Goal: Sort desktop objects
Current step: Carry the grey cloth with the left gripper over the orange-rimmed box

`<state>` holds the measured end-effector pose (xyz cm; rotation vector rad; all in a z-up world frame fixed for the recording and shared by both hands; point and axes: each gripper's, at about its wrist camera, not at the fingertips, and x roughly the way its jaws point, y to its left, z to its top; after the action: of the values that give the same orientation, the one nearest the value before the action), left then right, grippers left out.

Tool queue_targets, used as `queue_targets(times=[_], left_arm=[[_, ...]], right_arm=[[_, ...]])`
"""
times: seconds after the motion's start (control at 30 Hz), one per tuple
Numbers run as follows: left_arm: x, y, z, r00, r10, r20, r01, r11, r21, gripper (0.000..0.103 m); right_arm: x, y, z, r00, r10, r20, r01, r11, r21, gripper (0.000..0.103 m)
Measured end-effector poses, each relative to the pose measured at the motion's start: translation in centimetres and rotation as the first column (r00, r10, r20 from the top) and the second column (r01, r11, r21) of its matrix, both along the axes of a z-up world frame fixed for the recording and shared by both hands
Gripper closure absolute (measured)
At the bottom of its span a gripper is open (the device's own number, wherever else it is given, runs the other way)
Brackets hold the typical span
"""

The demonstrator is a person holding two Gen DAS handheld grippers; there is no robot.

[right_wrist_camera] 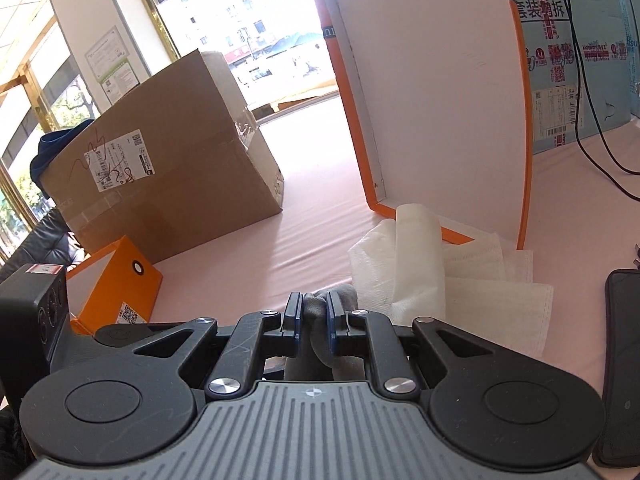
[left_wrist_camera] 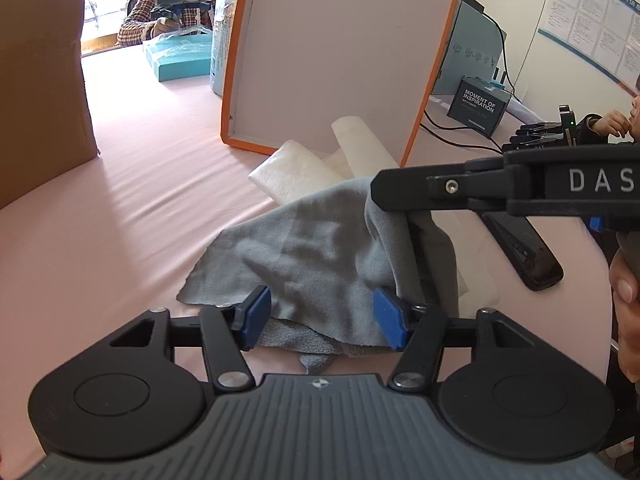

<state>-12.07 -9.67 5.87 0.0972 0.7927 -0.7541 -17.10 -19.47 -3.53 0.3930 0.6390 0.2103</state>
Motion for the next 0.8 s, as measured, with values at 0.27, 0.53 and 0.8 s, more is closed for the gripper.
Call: queue_targets(times=[0.27,0.53,0.8], left_arm=[[0.4,-1.6,-2.3,1.0,0.004,-0.021,-0.003,0.999,0.054,0.04],[0.3,-1.4,-2.2,1.0,0.026,0.012,-0.027,0.998,0.049,0.075],[0.1,-0.9,-1.8,0.999,0.021,0.047,-0.024,0.998,0.059,0.088]], right_arm=[[0.3,0.2,-0.5,1.0,-0.008,-0.021,0.008,1.0,0.008,0.092],[0.3,-0.2,-1.0,0.999,-0.002,-0.035,0.003,1.0,0.014,0.092],[0.4,-0.2,-0.9,0.999,-0.012,-0.037,0.012,1.0,0.008,0.092]])
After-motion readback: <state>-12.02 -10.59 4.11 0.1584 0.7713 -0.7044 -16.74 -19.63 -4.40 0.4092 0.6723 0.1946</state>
